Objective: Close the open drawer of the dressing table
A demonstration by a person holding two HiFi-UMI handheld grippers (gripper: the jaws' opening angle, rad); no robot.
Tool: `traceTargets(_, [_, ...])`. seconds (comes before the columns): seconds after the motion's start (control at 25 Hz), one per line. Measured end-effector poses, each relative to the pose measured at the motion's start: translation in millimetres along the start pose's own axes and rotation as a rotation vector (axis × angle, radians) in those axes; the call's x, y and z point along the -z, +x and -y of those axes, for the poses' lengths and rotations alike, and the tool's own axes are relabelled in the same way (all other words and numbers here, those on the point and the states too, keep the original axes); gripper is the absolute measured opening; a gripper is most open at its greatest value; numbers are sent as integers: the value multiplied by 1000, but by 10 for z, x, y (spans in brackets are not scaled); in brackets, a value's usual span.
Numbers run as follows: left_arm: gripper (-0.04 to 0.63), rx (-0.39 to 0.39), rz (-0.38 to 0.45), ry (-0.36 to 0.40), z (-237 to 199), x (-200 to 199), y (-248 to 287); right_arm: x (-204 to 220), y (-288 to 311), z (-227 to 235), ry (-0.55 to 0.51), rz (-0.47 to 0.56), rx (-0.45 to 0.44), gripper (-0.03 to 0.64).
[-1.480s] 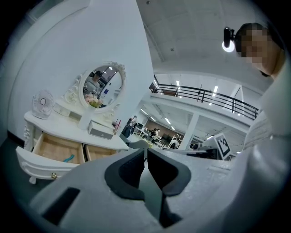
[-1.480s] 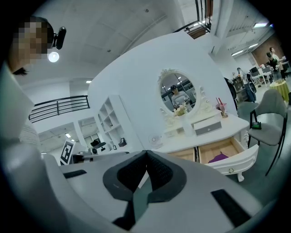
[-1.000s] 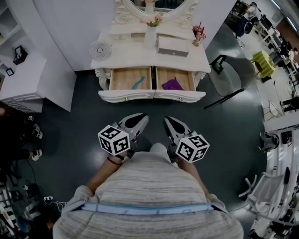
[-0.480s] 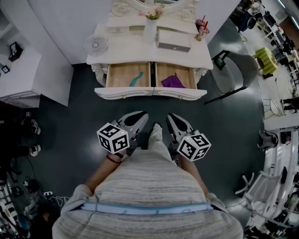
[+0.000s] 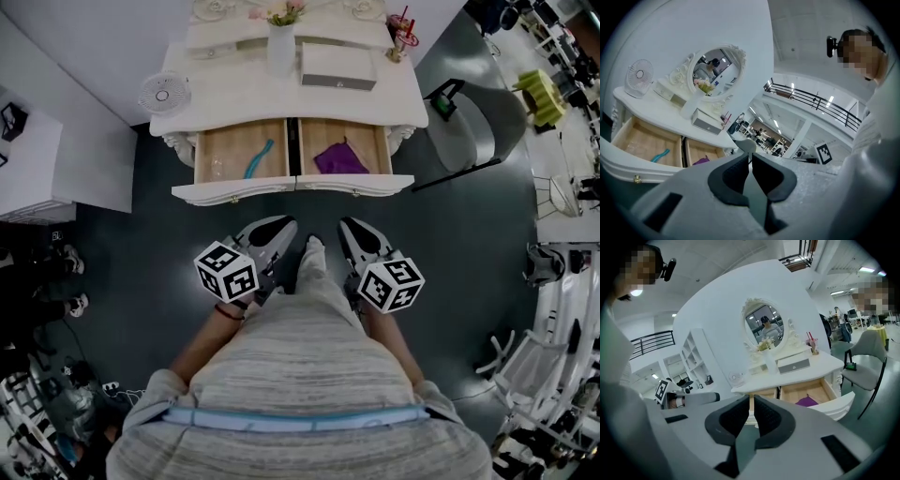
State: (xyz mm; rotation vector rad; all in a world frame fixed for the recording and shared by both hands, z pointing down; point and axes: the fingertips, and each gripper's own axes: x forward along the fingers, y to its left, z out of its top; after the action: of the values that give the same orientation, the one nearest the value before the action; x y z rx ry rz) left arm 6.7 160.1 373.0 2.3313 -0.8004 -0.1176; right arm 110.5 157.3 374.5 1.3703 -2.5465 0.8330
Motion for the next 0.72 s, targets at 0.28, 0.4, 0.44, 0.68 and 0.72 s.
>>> traceTargets(0.28, [34, 5, -43, -3, -225, 54, 489, 24, 259, 635, -20, -55, 64, 12])
traceTargets(0.4, [34, -7, -69, -10, -312, 153, 610, 127, 329, 864, -1, -89, 88, 12])
traceTargets(0.44, [34, -13, -78, -12, -338, 182, 645, 164, 348, 937, 5, -103, 94, 13])
traceTargets(0.68, [34, -44, -129, -25, -556, 317, 877, 402, 536, 1351, 4, -195, 129, 35])
traceTargets(0.72, [34, -49, -137, -32, -593, 342, 913, 461, 569, 1406, 6, -215, 134, 57])
